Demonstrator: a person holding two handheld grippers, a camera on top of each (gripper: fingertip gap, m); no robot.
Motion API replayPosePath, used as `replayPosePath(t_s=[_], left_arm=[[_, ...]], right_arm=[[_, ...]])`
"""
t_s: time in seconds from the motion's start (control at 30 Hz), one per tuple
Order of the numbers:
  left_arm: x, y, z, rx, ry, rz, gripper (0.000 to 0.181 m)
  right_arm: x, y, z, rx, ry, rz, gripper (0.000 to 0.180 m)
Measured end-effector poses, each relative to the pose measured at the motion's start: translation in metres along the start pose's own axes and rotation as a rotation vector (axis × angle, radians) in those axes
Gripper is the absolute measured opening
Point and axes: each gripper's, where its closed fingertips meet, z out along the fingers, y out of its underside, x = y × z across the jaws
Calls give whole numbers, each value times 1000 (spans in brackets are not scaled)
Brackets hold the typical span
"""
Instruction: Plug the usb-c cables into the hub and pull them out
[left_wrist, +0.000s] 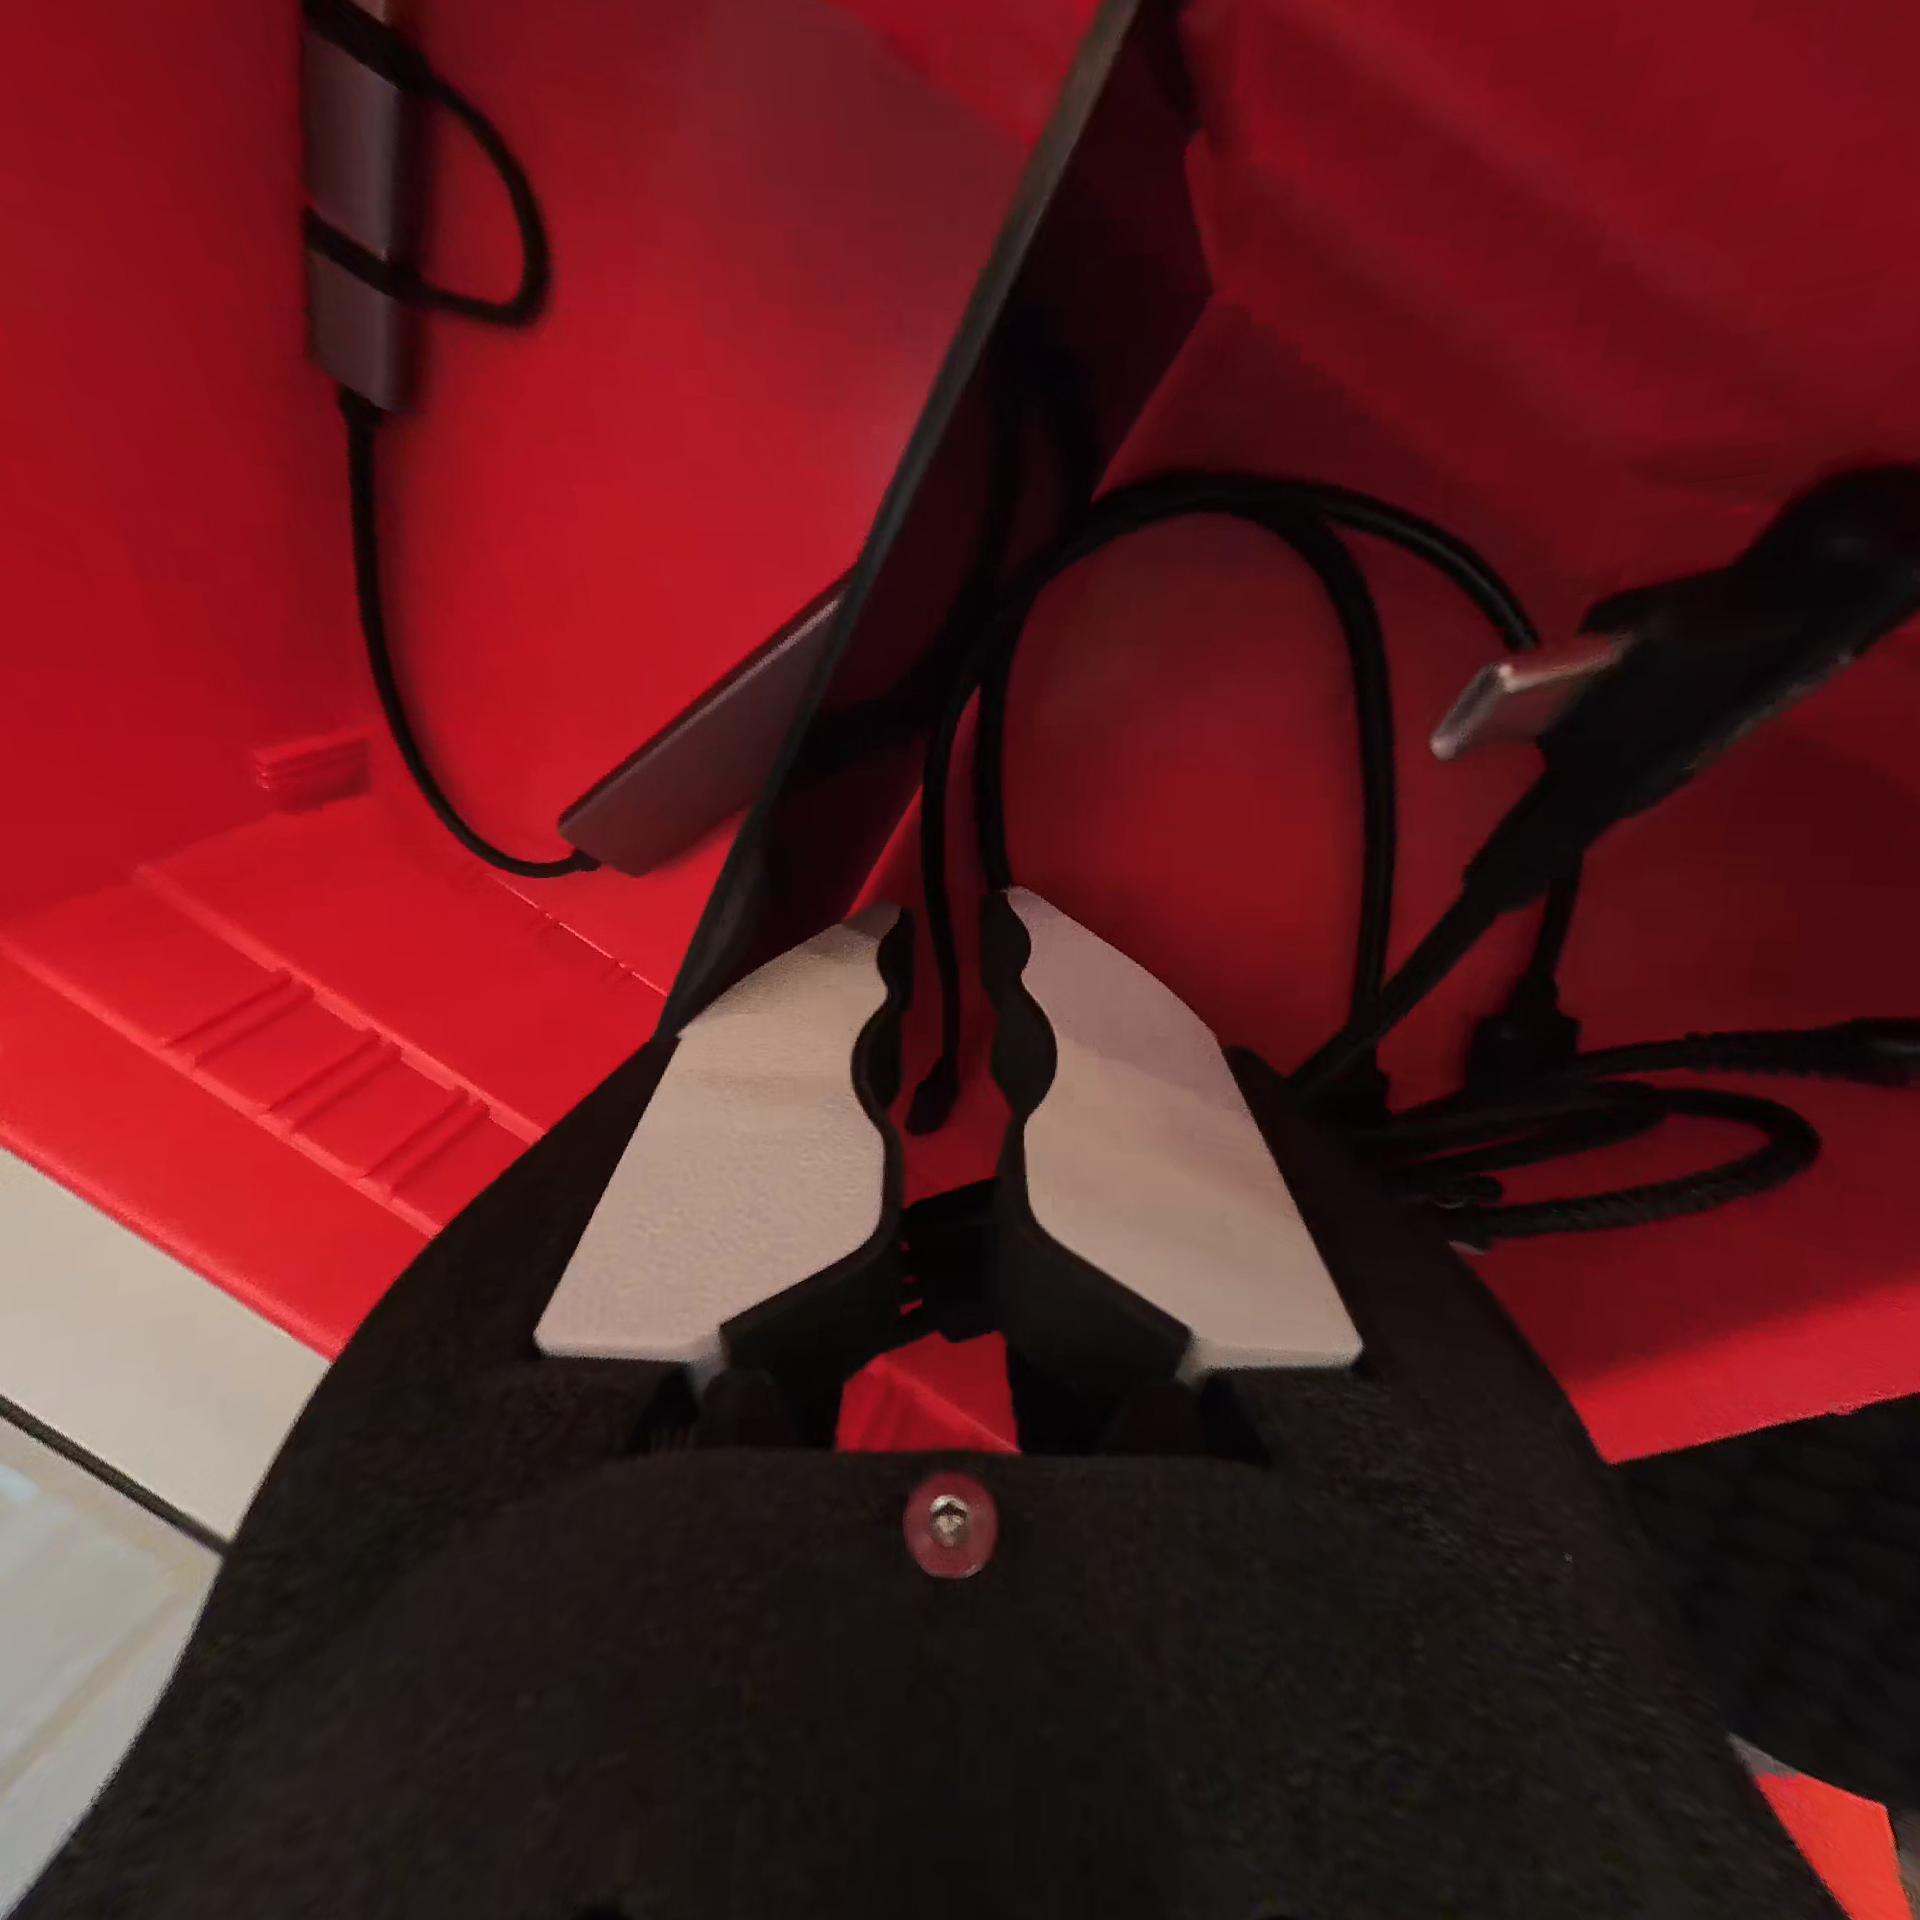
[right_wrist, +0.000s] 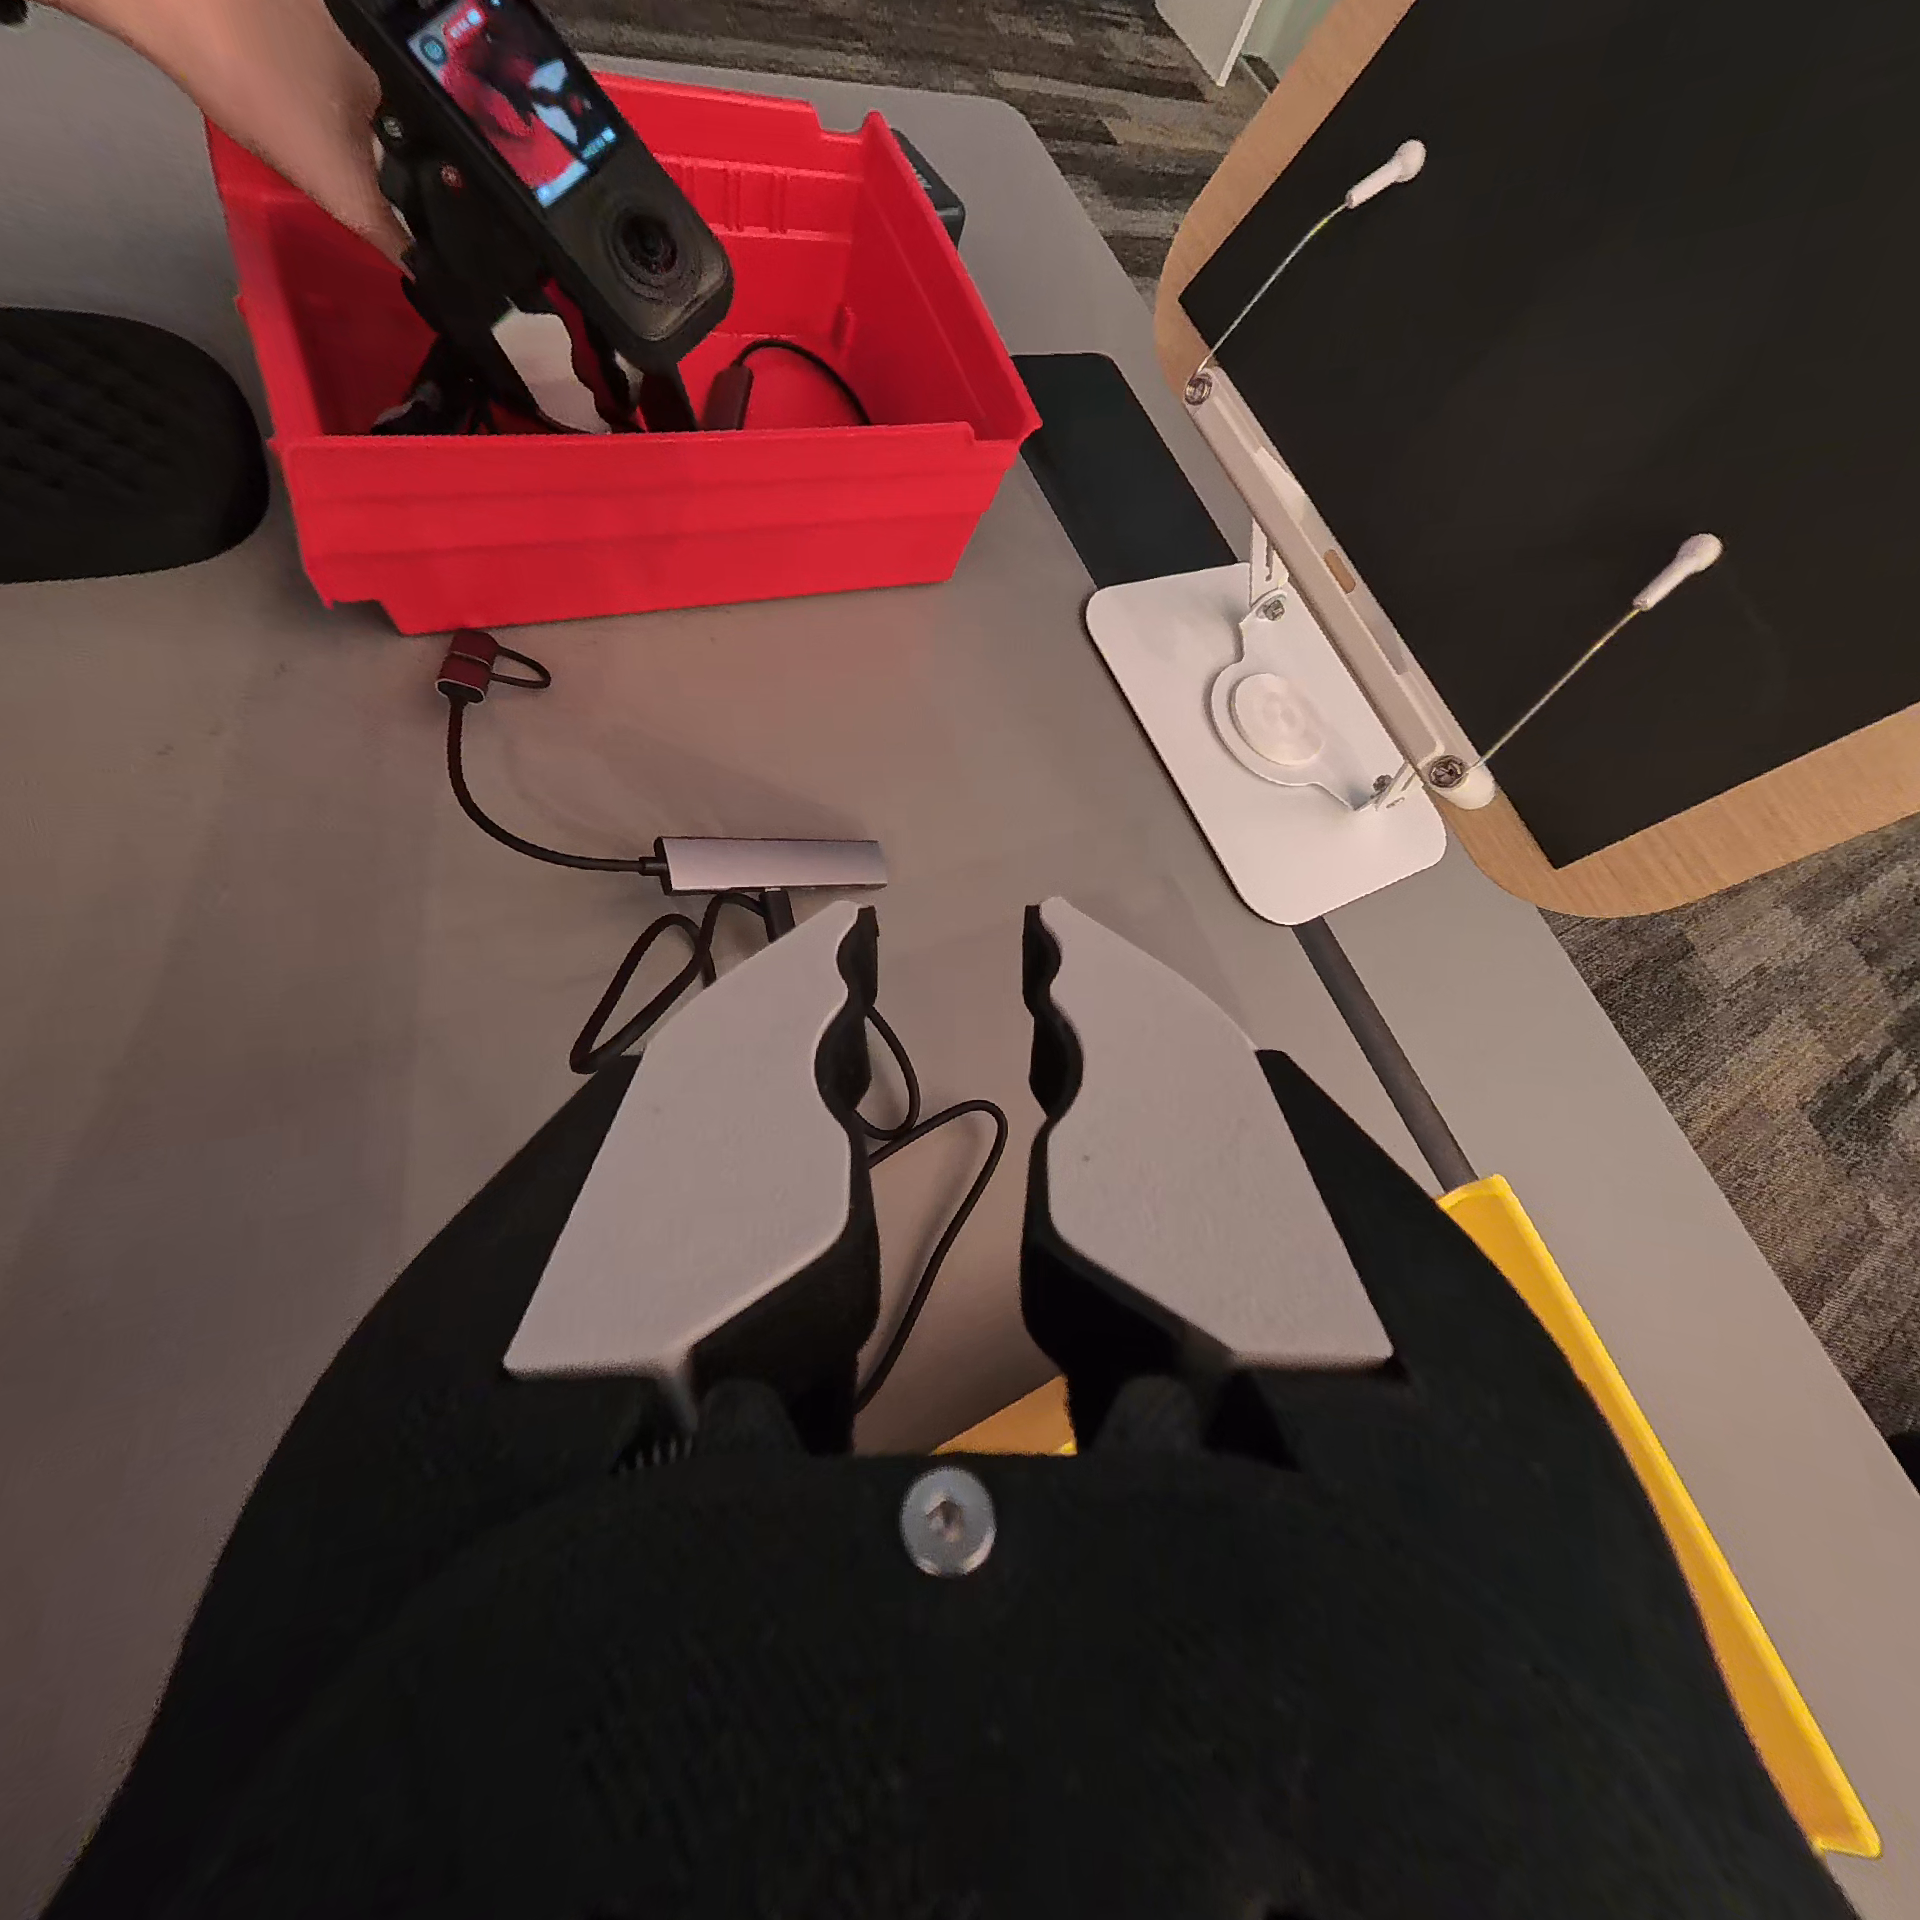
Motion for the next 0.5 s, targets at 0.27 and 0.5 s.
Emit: replayPosePath(t_s=[0.27,0.5], left_arm=[[-7,-2,3,12,-91,-91,5],[-17,2,-18,102,-123,-165,4]], right_arm=[[-2,-2,-6,6,4,-18,28],[-2,-5,-12,24,6,-23,27]])
